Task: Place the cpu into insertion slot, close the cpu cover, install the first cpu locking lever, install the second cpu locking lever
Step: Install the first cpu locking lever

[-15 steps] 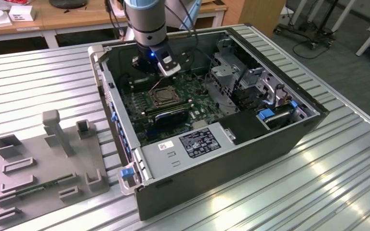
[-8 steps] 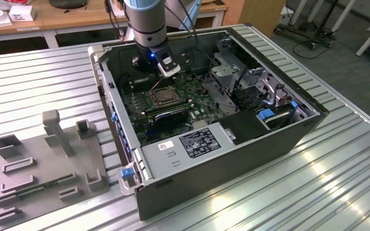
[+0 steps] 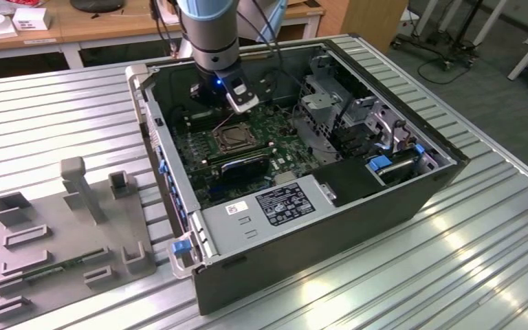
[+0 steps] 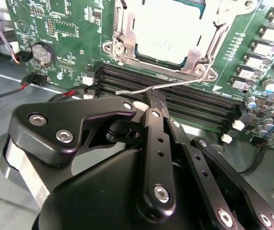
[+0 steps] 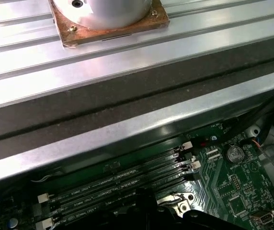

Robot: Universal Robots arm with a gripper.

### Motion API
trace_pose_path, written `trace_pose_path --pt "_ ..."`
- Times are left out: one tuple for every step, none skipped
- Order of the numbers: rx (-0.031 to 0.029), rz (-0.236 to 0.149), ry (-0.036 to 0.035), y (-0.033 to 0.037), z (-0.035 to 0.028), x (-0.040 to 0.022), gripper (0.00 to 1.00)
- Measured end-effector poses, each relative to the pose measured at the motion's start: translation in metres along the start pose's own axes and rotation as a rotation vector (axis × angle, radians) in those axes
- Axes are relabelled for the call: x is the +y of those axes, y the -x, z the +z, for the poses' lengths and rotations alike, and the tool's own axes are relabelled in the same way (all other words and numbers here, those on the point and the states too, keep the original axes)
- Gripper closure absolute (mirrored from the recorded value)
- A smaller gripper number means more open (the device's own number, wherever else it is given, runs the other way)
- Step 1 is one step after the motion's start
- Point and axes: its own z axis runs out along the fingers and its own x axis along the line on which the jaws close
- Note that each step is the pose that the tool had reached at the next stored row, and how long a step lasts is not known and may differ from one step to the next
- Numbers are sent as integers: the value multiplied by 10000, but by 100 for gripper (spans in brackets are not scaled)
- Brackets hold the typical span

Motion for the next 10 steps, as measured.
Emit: trace_pose_path --pt "0 0 0 10 7 2 89" --pt "0 0 1 23 15 5 89" --pt "-1 0 3 35 24 7 89" --pt "-1 0 3 46 33 9 89" --pt "-1 -1 5 55 42 9 89" --pt "-1 -1 4 60 50 9 89" --pt "0 0 2 63 58 9 89" --pt "-1 0 3 66 66 7 89" --pt "-1 -1 3 68 75 6 89" --pt "-1 0 3 69 82 4 89"
